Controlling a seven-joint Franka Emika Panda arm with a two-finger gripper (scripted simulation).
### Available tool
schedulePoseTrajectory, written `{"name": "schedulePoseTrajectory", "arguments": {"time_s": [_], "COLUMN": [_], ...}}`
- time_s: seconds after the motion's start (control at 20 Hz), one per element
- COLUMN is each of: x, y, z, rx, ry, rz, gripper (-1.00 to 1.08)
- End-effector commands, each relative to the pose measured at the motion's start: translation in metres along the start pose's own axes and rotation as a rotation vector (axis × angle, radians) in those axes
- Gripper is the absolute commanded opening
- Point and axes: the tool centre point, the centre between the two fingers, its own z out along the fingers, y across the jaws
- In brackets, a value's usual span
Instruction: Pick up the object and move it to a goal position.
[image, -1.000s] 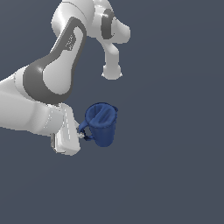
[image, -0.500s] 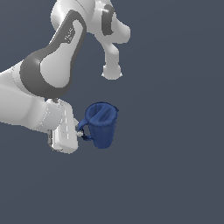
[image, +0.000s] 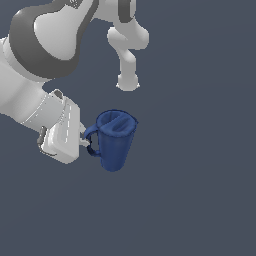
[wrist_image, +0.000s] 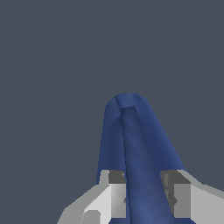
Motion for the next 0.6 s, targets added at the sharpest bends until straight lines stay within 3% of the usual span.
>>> {"name": "schedulePoseTrajectory", "arguments": {"time_s": [0.0,0.55], "x": [-0.014,-0.078], "y": [-0.001,0.004], "z": [-0.022,-0.113], "rx": [0.046,0.251], "ry": [0.021,0.115], "rz": [0.016,0.105], "gripper": [-1.00,-1.00]}}
